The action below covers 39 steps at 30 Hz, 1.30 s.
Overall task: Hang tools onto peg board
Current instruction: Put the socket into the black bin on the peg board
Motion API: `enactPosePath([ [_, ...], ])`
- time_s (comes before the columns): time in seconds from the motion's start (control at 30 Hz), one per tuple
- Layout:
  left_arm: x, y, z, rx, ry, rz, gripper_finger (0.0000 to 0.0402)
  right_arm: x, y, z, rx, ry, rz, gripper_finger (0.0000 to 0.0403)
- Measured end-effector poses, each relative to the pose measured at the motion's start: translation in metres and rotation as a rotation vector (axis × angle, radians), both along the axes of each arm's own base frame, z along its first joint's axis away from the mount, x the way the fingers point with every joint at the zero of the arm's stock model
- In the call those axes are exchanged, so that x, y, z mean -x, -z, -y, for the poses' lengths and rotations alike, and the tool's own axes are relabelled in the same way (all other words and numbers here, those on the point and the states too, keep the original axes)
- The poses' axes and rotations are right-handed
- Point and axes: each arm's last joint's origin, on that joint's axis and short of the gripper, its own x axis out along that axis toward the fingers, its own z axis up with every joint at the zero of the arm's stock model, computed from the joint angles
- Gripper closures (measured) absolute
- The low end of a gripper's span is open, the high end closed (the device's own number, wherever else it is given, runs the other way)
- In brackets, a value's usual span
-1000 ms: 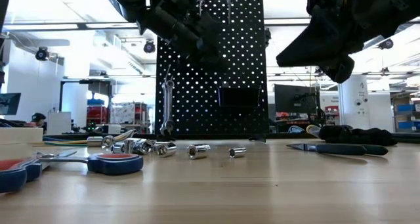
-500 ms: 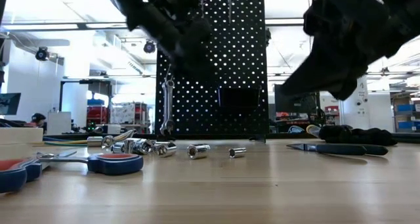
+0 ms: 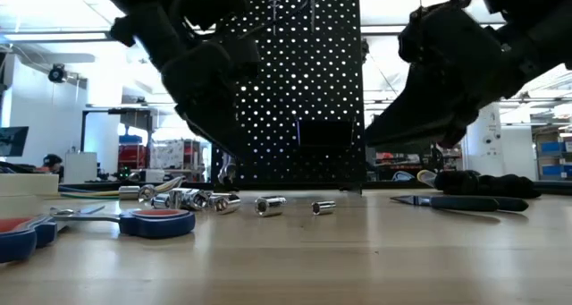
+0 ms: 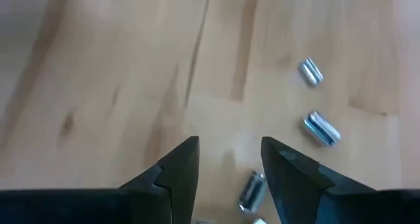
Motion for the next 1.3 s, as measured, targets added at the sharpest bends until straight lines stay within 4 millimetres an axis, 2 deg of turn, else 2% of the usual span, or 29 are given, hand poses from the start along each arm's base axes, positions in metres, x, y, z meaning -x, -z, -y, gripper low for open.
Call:
enactPosePath([
  [0.13, 0.005, 0.004, 0.015, 0.015, 0.014, -0.007, 0.0246, -0.009, 0.004, -0.002, 0.035, -0.134, -0.046, 0.0302],
  [0.3, 0.011, 0.007, 0.027, 0.006, -0.079, -0.007, 0.0246, -0.036, 0.009, -0.007, 0.128, -0.281, -0.08, 0.0258],
  [0.47, 0.023, 0.016, 0.046, -0.014, -0.128, -0.011, 0.0246, -0.056, 0.011, -0.011, 0.221, -0.331, -0.142, 0.0224],
  [0.63, 0.036, 0.024, 0.06, -0.031, -0.163, -0.014, 0.0246, -0.062, 0.021, -0.003, 0.255, -0.319, -0.308, 0.0216],
  [0.83, 0.041, 0.027, 0.067, -0.037, -0.192, 0.012, 0.0246, -0.068, 0.026, 0.004, 0.195, -0.327, -0.316, 0.0232],
  [0.97, 0.043, 0.025, 0.071, -0.038, -0.158, 0.01, 0.0246, -0.068, 0.026, 0.004, 0.185, -0.34, -0.32, 0.0261],
  [1.17, 0.057, 0.004, 0.078, -0.03, -0.102, 0.039, 0.0246, -0.069, 0.029, 0.007, 0.161, -0.37, -0.323, 0.0322],
  [1.3, 0.069, -0.01, 0.078, -0.032, -0.105, 0.099, 0.0246, -0.073, 0.031, 0.009, 0.158, -0.367, -0.328, 0.0348],
])
